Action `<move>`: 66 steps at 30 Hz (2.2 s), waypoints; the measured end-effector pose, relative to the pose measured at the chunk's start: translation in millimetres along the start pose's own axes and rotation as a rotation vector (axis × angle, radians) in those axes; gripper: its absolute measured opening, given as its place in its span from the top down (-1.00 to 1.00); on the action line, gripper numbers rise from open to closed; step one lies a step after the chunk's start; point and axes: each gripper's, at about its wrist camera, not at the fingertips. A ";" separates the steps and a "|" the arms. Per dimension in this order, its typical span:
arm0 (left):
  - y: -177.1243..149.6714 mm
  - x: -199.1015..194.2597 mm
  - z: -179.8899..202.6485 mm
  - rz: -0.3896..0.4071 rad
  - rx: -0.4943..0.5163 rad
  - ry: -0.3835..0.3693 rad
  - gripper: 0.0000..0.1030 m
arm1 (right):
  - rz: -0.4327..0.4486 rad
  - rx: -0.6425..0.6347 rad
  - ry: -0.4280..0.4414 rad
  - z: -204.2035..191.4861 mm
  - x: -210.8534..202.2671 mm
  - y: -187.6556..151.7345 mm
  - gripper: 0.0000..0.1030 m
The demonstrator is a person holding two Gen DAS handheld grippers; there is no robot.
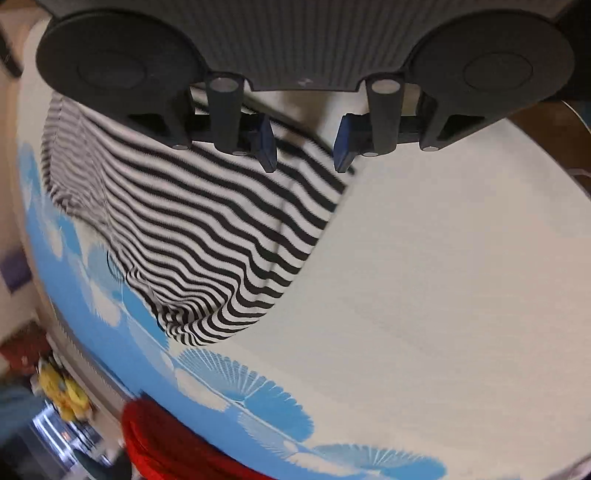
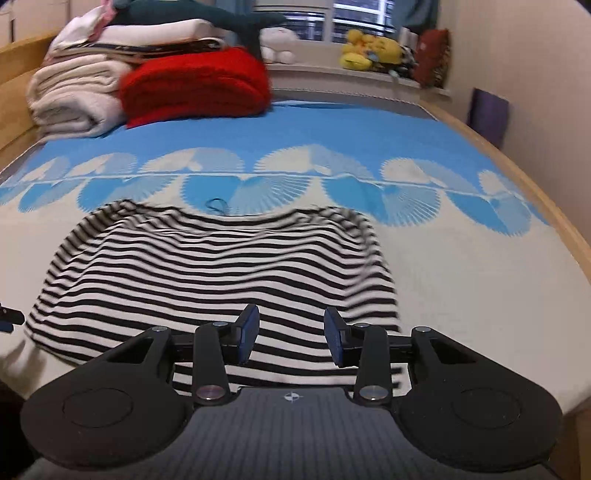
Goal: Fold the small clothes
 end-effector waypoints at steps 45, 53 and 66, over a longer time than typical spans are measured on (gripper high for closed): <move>-98.1 -49.9 300.3 0.114 0.930 -0.194 0.17 | -0.060 0.822 -0.058 220.2 15.2 -47.3 0.21; -49.7 -41.9 225.4 0.058 0.829 -0.182 -0.16 | -0.136 0.496 0.065 179.6 58.0 4.4 -0.18; 16.8 82.2 255.9 -0.124 0.501 -0.303 -0.63 | -0.407 0.445 0.068 171.2 107.1 -20.9 0.05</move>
Point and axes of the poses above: each gripper's, at about its wrist camera, not at the fingertips, and x roughly the way its jaws point, z to its right, y to its top, and after that the axes turned 4 degrees about -z, right-handed
